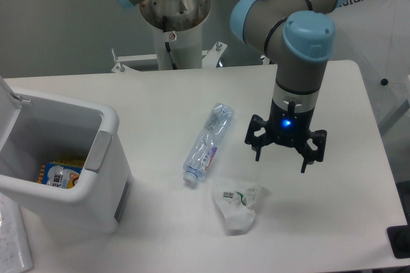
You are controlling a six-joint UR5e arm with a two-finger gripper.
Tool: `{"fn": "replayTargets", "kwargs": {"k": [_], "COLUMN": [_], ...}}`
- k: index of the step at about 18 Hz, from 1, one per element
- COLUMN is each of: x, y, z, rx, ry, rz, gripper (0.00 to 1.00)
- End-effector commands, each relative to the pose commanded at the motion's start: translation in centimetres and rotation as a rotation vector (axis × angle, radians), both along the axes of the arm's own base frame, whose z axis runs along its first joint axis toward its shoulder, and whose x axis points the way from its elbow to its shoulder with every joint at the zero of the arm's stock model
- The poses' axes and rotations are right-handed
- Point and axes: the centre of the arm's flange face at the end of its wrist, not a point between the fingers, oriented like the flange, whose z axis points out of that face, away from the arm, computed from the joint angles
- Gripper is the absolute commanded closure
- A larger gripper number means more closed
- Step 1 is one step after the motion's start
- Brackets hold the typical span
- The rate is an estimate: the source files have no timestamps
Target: Open the trash can
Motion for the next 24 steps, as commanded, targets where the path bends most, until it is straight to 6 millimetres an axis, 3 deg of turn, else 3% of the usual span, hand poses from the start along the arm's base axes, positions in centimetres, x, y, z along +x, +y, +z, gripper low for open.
{"fn": "replayTargets", "kwargs": {"k": [4,10,24], "x": [-1.3,-0.8,-0.2], "y": [0.3,2.8,3.1], "z": [0.5,-1.0,-1.7], "rx": [-0.099,-0.231,-0.25], "ry": [-0.038,-0.019,-0.018], "rz": [-0.069,-0.112,-0.118], "gripper": [0.0,0.0,0.0]}}
